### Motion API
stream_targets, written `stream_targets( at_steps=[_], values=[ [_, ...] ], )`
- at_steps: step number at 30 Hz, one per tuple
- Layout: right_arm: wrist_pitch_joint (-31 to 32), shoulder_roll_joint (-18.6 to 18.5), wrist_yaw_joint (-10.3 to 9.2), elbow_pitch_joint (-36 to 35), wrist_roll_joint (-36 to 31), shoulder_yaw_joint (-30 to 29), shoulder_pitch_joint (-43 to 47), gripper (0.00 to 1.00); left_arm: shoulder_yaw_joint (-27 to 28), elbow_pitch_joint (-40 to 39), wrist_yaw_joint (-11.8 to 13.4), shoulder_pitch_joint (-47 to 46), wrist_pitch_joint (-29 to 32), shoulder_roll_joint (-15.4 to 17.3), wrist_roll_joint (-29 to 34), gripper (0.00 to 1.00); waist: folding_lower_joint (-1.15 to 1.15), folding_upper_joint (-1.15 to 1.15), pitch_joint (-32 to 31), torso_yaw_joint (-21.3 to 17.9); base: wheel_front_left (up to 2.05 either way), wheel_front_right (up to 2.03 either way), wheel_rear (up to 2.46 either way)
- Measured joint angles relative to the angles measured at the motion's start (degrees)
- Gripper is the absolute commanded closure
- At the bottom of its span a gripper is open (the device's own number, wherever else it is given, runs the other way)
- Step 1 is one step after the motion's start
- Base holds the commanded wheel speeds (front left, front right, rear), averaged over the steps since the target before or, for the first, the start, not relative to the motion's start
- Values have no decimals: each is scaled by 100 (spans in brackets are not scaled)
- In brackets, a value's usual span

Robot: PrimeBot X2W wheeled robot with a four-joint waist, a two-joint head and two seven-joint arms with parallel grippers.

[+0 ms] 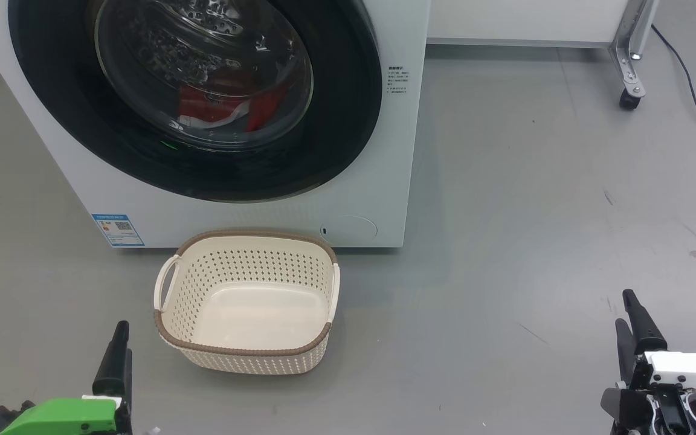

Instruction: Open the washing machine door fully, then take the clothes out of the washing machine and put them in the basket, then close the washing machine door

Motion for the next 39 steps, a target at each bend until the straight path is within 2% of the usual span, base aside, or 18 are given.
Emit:
stream_targets(
  at_steps=[26, 33, 39],
  values=[
    [-459, 5, 0, -861, -1013, -123, -34, 0, 75, -660, 0, -107, -446, -42, 824, 0, 0, 0, -17, 17, 0, 0, 0],
    [-602, -12, 1, -1051, -1631, -94, -39, 0, 44, -895, 0, -159, -552, -46, 1538, 0, 0, 0, -34, 30, 0, 0, 0],
    [-708, -91, 1, -1282, -2221, 25, -40, 0, -35, -1040, 0, -160, -644, -58, 2482, 0, 0, 0, -43, 34, 0, 0, 0]
  ],
)
